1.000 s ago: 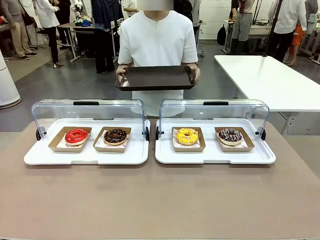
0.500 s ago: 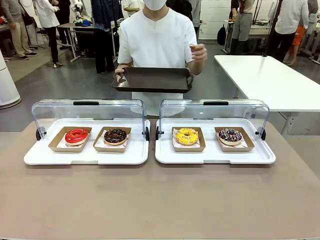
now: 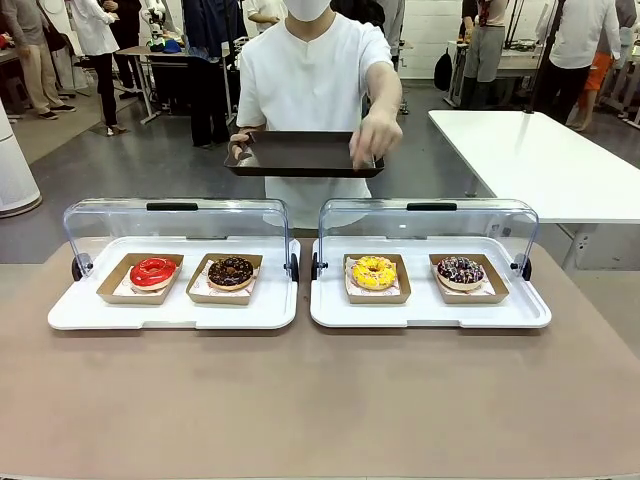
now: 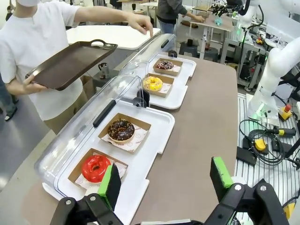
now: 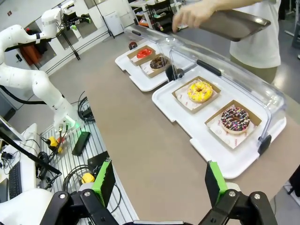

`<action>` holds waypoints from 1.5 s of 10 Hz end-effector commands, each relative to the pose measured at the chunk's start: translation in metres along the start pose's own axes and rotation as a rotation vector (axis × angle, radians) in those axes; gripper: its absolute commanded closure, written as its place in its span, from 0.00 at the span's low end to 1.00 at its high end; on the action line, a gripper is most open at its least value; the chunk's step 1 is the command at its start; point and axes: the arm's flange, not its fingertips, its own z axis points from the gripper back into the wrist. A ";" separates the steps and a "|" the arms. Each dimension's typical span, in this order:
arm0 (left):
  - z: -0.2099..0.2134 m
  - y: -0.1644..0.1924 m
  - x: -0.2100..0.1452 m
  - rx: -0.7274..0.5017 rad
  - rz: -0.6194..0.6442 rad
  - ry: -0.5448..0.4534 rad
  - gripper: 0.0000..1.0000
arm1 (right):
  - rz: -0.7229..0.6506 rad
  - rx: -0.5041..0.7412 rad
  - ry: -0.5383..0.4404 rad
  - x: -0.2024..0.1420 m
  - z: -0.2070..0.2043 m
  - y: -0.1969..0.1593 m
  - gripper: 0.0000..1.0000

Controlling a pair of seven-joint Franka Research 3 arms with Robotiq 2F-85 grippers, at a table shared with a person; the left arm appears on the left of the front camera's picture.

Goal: Provide the desired donut to the person.
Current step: Pick up and lift the Paper togo box containing the Donut pointed at by the person.

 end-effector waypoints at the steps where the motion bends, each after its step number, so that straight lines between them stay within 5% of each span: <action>1: 0.000 0.002 0.001 -0.003 -0.012 -0.017 0.00 | 0.006 0.009 -0.011 0.000 0.000 -0.001 0.00; 15: 0.000 0.002 0.001 -0.003 -0.012 -0.017 0.00 | 0.006 0.009 -0.011 0.000 0.000 -0.001 0.00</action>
